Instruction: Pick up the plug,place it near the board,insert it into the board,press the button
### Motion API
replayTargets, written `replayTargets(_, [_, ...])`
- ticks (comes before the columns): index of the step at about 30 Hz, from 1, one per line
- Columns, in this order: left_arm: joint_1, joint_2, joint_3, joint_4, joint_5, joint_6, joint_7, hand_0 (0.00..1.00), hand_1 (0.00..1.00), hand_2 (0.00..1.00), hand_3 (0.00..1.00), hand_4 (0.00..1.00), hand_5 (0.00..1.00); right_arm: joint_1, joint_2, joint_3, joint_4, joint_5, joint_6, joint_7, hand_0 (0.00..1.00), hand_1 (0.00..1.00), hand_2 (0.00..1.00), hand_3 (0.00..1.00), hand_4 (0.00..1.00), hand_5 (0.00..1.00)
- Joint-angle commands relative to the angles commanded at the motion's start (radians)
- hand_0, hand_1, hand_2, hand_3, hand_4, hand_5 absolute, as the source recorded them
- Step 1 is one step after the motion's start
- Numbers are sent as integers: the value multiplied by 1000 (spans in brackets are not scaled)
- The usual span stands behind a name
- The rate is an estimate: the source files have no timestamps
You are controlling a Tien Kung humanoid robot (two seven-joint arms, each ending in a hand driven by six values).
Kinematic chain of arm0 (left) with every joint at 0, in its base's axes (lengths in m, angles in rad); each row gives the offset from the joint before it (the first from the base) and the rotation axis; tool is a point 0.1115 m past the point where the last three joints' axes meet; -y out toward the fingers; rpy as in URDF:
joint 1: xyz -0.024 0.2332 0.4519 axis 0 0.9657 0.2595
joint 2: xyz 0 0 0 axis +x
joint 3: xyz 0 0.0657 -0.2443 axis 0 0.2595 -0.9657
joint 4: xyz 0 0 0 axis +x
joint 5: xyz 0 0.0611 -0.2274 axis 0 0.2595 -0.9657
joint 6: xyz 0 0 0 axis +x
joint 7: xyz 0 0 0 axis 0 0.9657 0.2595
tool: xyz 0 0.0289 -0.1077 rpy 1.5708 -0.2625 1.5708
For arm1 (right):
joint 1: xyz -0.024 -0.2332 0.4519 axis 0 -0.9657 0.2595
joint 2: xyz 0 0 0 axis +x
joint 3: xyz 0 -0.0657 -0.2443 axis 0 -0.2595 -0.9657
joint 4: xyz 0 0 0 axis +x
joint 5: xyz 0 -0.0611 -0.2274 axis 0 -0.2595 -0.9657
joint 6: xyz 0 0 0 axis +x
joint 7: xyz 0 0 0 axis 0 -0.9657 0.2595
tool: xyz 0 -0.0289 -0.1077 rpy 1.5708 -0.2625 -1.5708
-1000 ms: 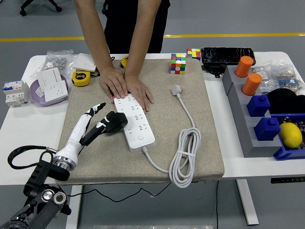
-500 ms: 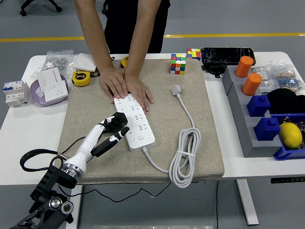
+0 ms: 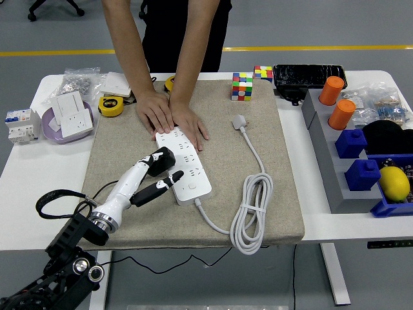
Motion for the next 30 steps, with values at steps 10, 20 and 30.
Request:
replayTargets(10, [-48,17,39,-25,197,-30,37,998,945,904,887,998,998,4,0,-2,0,6,-1,1,862,720,712,701,998,667])
replayTargets(20, [-56,22,65,-23,255,-57,58,998,946,904,887,998,998,5,-3,-6,0,13,-2,2,861,720,712,701,998,666])
replayTargets(30, [-36,24,-6,-130,287,-23,45,998,948,908,887,998,998,4,-4,-3,0,10,-1,0,862,719,711,701,998,666])
